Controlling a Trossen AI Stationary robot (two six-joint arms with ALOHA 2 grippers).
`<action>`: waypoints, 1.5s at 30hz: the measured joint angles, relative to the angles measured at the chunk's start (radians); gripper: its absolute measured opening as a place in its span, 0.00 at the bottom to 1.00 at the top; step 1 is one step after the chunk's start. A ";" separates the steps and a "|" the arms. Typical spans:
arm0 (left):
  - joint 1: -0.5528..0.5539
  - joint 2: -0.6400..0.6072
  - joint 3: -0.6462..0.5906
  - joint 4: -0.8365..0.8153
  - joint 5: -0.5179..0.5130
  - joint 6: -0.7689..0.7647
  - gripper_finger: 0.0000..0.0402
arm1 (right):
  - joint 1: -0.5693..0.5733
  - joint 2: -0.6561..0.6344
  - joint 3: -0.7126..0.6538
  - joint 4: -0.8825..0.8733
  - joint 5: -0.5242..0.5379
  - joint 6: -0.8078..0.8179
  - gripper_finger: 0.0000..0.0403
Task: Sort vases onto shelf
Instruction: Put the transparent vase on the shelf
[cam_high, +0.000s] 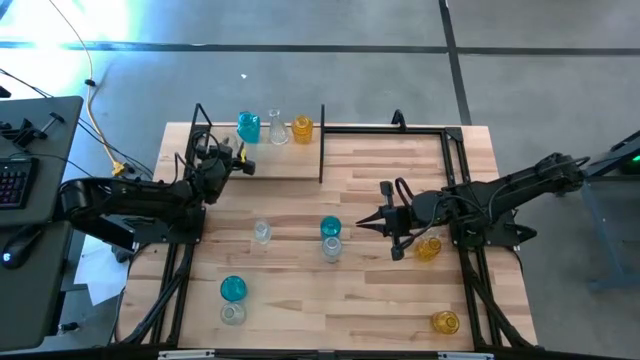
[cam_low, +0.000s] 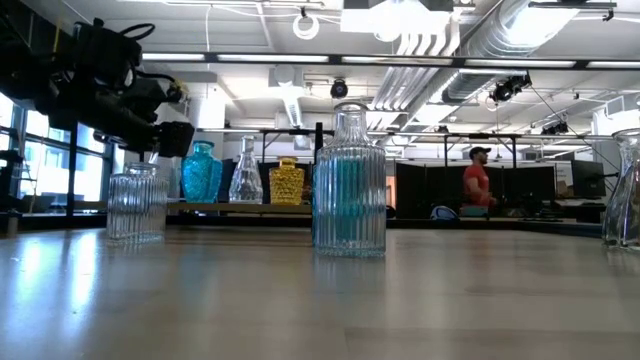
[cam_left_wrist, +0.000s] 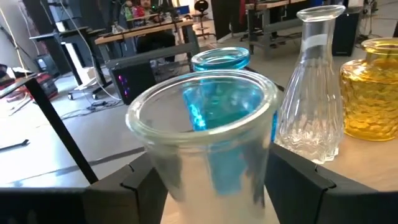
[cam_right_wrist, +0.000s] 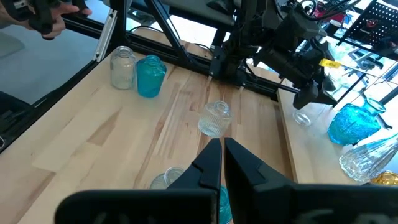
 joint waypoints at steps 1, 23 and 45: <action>-0.001 0.000 0.000 0.000 -0.004 0.006 0.56 | 0.000 0.000 0.000 0.000 0.000 0.000 0.00; -0.080 -0.143 0.000 -0.001 -0.159 0.217 0.57 | 0.000 0.000 0.000 -0.002 0.000 0.003 0.00; -0.131 -0.207 0.197 -0.002 -0.211 0.470 0.57 | 0.000 0.000 0.000 -0.012 0.000 0.003 0.00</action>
